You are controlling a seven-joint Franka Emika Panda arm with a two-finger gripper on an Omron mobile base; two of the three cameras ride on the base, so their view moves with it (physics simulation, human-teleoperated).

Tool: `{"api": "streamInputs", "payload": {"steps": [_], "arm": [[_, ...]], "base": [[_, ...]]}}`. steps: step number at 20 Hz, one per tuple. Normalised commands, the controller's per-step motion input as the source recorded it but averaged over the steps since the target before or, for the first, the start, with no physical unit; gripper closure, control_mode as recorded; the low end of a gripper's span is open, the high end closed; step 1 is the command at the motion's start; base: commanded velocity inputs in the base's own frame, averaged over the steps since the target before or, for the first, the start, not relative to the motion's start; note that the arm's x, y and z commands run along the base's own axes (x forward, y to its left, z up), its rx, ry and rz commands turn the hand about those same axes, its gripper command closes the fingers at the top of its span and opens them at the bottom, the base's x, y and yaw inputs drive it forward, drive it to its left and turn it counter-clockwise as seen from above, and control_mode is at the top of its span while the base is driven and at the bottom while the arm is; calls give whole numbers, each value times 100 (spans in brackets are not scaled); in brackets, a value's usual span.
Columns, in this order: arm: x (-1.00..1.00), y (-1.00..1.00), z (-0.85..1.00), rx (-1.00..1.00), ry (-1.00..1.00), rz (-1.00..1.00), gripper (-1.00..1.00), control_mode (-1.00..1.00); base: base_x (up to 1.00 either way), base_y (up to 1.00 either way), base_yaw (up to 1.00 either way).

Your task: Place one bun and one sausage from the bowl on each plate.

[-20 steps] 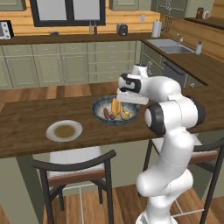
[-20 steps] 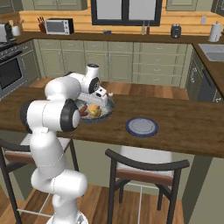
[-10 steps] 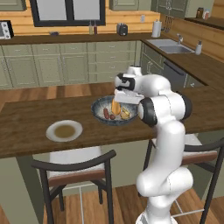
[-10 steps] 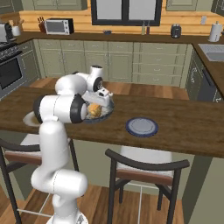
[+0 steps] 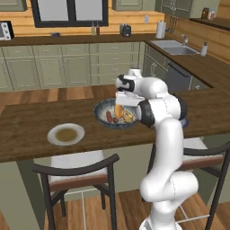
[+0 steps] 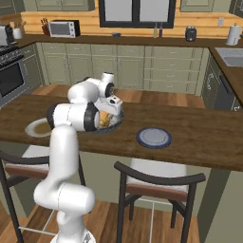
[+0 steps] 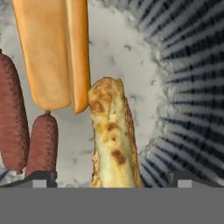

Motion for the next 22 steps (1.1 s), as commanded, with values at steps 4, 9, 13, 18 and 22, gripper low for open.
{"api": "streamInputs", "payload": {"steps": [4,9,13,18,22], "arm": [[1,0,-32,0,6,0,-100,-100],[0,2,-29,0,7,0,-100,-100],[0,6,-35,0,8,0,-100,-100],[0,-1,-16,1,5,1,-100,-100],[0,0,0,0,0,0,100,-100]], "base": [[0,0,0],[0,0,0],[0,0,0],[0,0,0],[0,0,0]]}}
